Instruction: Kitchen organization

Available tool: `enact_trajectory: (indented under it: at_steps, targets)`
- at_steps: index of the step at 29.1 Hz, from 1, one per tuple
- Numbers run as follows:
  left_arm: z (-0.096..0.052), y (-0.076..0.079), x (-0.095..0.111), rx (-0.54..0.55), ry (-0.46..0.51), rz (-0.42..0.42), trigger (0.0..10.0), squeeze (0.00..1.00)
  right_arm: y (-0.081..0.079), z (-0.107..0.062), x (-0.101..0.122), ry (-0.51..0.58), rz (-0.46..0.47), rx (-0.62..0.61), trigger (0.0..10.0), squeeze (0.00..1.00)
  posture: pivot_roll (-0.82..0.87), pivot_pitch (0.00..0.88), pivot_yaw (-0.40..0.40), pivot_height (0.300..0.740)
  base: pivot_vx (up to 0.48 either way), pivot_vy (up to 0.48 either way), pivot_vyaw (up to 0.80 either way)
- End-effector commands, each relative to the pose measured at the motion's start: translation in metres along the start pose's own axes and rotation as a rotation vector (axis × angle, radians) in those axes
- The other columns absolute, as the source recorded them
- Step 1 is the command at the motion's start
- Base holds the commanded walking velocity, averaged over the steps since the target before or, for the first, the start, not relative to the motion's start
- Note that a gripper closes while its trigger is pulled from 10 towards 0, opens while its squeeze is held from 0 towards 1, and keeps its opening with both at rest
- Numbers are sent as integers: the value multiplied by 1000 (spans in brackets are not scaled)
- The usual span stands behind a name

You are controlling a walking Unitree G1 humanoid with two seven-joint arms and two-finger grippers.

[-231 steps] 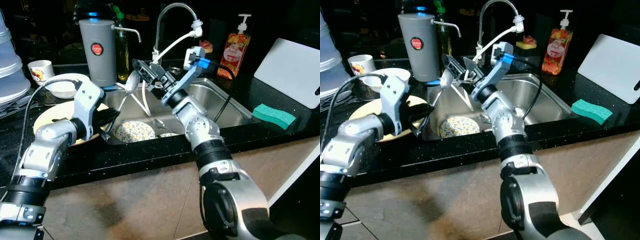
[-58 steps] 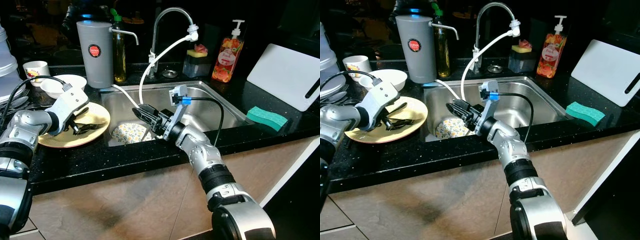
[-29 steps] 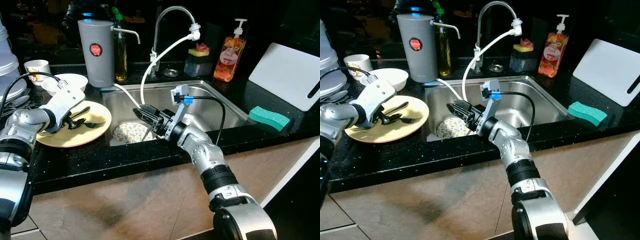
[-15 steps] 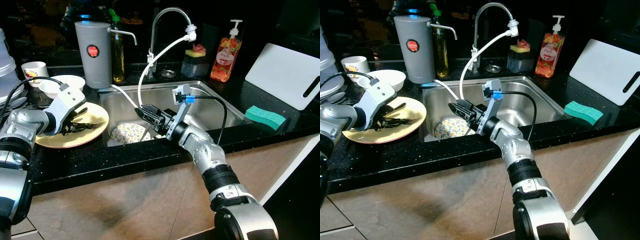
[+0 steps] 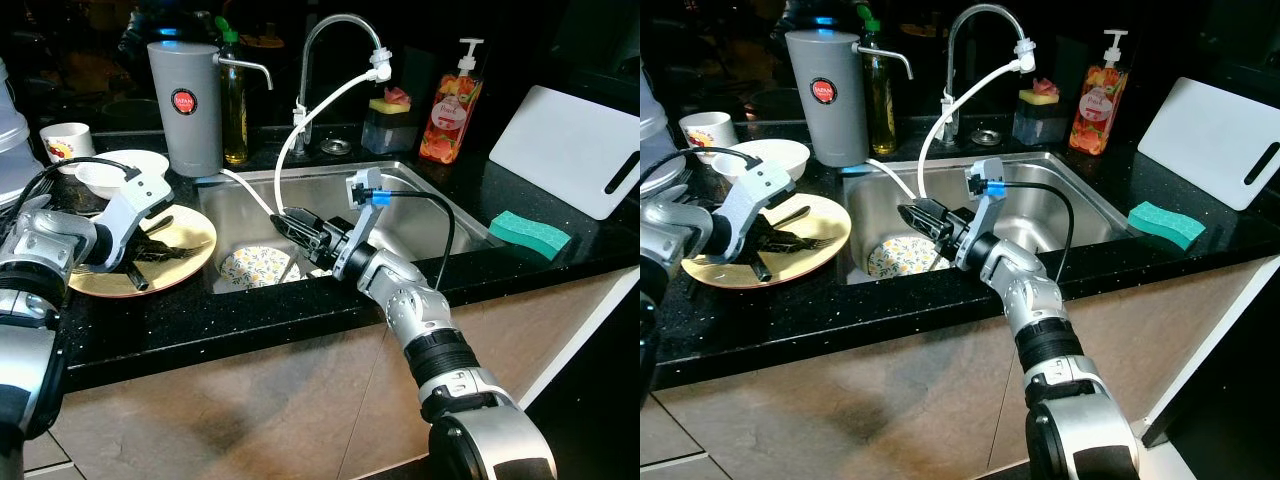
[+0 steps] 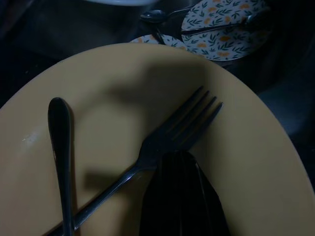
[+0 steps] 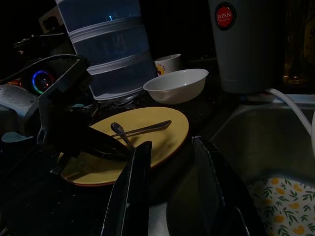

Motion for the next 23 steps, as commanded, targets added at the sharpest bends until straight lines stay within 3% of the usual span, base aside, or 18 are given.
enact_trajectory:
  at_steps: [1, 6, 14, 19, 21, 23]
  targets:
    - [-5, -4, -9, 15, -54, 1, 0, 0, 2, 0, 5, 10, 5, -4, 10000, 0, 29, 31, -55, 740, 0, 0, 0]
    - [-9, -12, 12, 76, 17, 64, 0, 0, 2, 0, 6, 17, 7, -4, 10000, 0, 31, 20, -52, 740, 0, 0, 0]
    - [-11, -15, 17, 100, 21, 86, 0, 0, 2, 0, 8, 22, 7, -7, 10000, 0, 33, 24, -50, 740, 0, 0, 0]
    - [-16, -35, 31, 345, 96, 159, 0, 0, 2, 0, 8, 25, 11, -8, 10000, 0, 36, 28, -52, 740, 0, 0, 0]
    - [-16, -37, 32, 378, 105, 166, 0, 0, 2, 0, 8, 25, 11, -8, 10000, 0, 36, 28, -52, 740, 0, 0, 0]
    - [-18, -44, 35, 480, 135, 161, 0, 0, 2, 1, 9, 26, 12, -7, 10000, 0, 37, 29, -53, 740, 0, 0, 0]
Point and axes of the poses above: a point about 5 cm out from each wrist's last joint towards the gripper, its own z axis pointing out of the wrist towards the gripper, its own x axis along the axis of the wrist's last joint, y = z × x, the point moved 4 cm from there along z, pointing out of the wrist towards the gripper
